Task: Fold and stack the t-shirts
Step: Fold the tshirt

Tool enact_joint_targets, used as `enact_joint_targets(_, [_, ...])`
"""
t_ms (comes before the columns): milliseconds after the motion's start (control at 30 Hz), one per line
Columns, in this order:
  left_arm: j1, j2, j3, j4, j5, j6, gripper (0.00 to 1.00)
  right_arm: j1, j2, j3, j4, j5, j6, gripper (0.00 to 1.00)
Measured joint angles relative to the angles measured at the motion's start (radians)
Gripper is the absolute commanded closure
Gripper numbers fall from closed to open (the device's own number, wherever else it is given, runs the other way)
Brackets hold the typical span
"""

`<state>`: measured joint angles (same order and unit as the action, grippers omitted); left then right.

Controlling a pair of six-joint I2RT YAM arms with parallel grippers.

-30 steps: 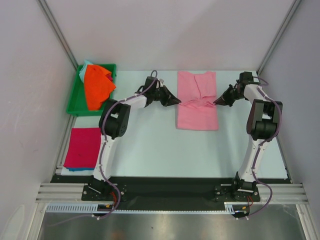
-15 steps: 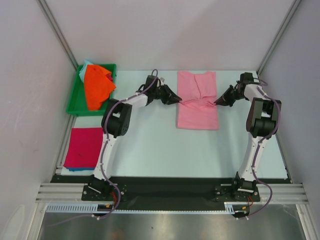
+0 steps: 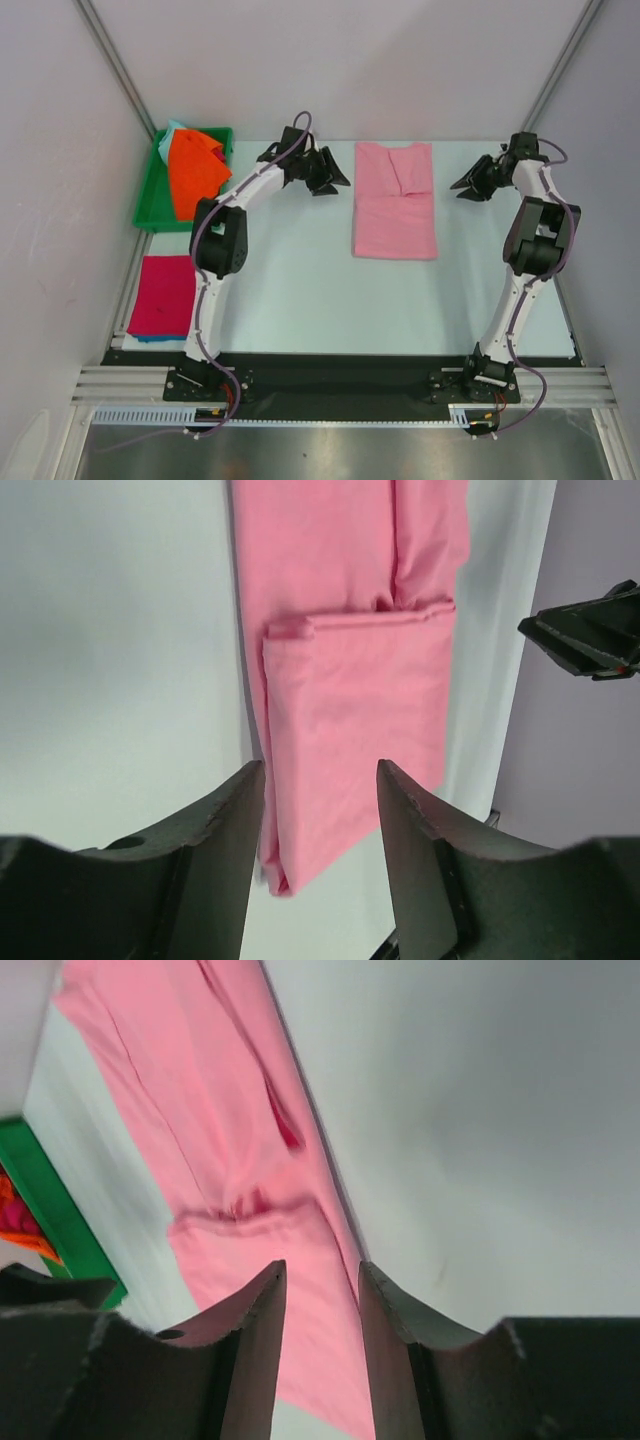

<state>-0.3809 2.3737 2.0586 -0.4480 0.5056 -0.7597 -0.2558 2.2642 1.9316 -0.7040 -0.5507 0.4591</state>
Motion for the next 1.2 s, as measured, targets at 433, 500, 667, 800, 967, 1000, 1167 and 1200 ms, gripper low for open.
enact_joint_targets(433, [-0.162,-0.081,-0.185,0.182,0.076,0.042,0.57,0.174,-0.192,-0.595,0.571,-0.262,0.237,0.77])
enact_joint_targets(500, [-0.164,-0.06,-0.194,0.224,0.085,0.029,0.57,0.177,-0.154,-0.606,0.674,-0.288,0.294,0.77])
enact_joint_targets(667, [-0.137,0.039,-0.188,0.308,0.094,0.008,0.57,0.163,-0.033,-0.606,0.931,-0.346,0.422,0.78])
enact_joint_targets(800, [-0.097,0.127,-0.17,0.364,0.153,-0.043,0.57,0.131,0.058,-0.6,1.06,-0.388,0.5,0.79])
enact_joint_targets(967, [-0.058,0.187,-0.075,0.384,0.153,-0.053,0.57,0.094,0.096,-0.576,1.122,-0.448,0.534,0.79])
enact_joint_targets(1000, [-0.051,0.195,-0.062,0.383,0.156,-0.053,0.57,0.085,0.096,-0.574,1.12,-0.449,0.531,0.79])
enact_joint_targets(1167, [-0.03,0.195,-0.043,0.348,0.153,-0.032,0.52,0.026,0.096,-0.554,1.096,-0.438,0.504,0.79])
enact_joint_targets(1200, [-0.029,0.19,-0.043,0.337,0.153,-0.024,0.52,0.013,0.096,-0.548,1.08,-0.433,0.497,0.79])
